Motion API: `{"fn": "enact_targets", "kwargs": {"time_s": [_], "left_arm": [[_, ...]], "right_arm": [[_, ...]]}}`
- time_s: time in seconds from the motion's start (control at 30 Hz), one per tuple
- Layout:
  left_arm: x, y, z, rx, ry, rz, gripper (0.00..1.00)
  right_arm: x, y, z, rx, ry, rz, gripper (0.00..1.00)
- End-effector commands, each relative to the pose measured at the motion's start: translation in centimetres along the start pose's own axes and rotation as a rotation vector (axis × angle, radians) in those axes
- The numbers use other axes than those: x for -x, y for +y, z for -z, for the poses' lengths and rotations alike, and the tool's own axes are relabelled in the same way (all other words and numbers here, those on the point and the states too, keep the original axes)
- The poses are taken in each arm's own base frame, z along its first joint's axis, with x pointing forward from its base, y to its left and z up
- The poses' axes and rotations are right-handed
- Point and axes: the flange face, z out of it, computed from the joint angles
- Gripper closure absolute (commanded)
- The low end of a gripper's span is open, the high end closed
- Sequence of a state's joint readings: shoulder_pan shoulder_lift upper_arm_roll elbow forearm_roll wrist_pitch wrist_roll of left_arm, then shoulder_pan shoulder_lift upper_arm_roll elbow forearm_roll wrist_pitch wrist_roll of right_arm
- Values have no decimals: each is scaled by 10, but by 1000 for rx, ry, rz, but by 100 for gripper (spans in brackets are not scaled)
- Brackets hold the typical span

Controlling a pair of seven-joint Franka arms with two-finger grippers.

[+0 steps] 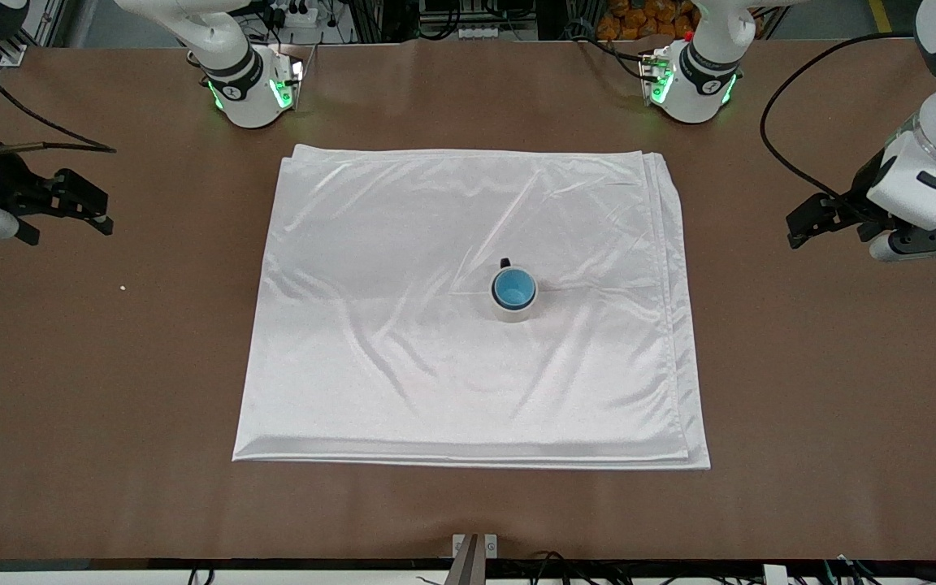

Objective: Place blue cup into white mug on cloth

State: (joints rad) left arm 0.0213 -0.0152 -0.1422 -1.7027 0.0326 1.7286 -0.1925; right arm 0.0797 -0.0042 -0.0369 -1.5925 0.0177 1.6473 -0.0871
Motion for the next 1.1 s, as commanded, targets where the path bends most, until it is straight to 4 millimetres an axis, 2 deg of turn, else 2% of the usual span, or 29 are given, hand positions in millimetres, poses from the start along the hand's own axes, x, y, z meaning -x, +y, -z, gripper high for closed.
{"fn": "enact_targets", "kwargs": {"time_s": [0.0,0.17,0.33,1.07], "left_arm": [[3,-6,17,-11,5,-55,0],[4,-8,20,1,-3,-51,0],[7,-19,20,45,-40,-22,0],[7,-16,20,64,-43,-19,0]], "right_arm": [[10,4,5,-6,15,8,0],[10,3,5,-9,16,7,0],[11,5,5,-10,16,10,0],[10,7,5,-12,18,13,0]]}}
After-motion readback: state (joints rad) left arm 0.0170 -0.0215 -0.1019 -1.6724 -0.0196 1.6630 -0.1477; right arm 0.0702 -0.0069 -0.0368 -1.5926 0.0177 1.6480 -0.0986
